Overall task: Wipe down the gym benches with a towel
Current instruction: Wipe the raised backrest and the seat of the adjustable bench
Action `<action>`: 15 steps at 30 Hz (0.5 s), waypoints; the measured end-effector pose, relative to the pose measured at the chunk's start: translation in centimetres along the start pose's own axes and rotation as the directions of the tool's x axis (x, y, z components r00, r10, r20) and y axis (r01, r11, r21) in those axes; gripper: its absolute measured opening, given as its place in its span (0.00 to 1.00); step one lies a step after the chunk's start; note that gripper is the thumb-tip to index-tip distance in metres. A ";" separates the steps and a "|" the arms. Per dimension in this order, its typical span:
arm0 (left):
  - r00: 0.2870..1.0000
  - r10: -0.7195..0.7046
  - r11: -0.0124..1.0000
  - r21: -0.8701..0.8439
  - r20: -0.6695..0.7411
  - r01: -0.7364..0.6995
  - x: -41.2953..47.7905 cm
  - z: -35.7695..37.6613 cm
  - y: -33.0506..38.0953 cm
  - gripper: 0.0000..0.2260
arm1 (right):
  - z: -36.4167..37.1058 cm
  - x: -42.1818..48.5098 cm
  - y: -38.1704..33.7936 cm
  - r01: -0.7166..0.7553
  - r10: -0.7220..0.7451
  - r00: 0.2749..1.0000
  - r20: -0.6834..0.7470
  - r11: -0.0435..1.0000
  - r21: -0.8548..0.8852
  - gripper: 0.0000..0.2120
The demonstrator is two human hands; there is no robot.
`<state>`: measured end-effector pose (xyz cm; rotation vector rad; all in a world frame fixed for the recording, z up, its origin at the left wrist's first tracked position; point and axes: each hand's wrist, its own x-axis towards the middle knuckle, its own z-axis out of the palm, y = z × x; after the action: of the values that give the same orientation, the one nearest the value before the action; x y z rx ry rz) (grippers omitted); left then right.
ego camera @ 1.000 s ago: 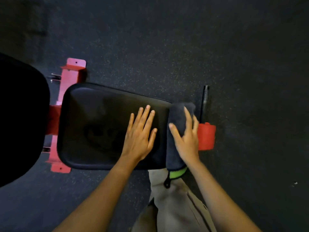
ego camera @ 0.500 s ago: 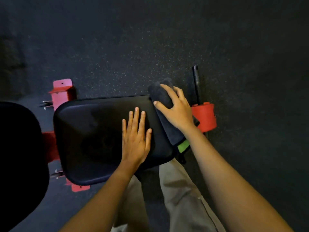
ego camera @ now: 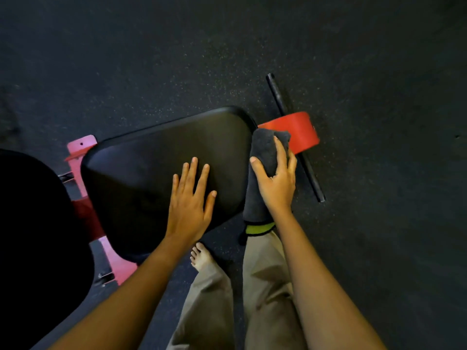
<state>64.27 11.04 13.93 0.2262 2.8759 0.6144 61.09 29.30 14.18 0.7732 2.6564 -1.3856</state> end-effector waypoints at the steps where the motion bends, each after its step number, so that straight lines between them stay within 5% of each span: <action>1: 1.000 0.011 1.000 -0.007 -0.002 -0.011 -0.6 -0.1 -0.3 0.25 | 0.5 -1.2 0.1 -0.049 0.051 0.997 -0.057 0.998 0.041 0.33; 5: 1.000 0.001 0.997 -0.076 -0.016 -0.002 -3.2 -0.5 -1.6 0.23 | 3.5 -6.4 -0.1 -0.257 0.286 0.934 -0.212 0.954 0.155 0.39; 9: 0.999 -0.043 0.992 -0.117 -0.032 0.039 -6.0 -1.0 -3.2 0.23 | 6.8 -12.0 -2.3 -0.235 0.303 0.903 -0.304 0.941 0.242 0.39; 13: 0.999 -0.043 0.992 -0.120 -0.021 0.040 -8.1 -1.1 -4.7 0.23 | 9.7 -17.3 -3.3 -0.324 0.370 0.928 -0.050 0.864 0.387 0.37; 15: 0.999 -0.046 0.992 -0.114 -0.014 0.044 -8.6 -1.2 -4.9 0.24 | 9.4 -17.3 -3.3 -0.261 0.308 0.948 -0.076 0.894 0.366 0.35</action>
<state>71.80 4.54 14.32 0.1397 2.8414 0.7722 73.03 13.33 15.67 1.2726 2.2749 -1.7981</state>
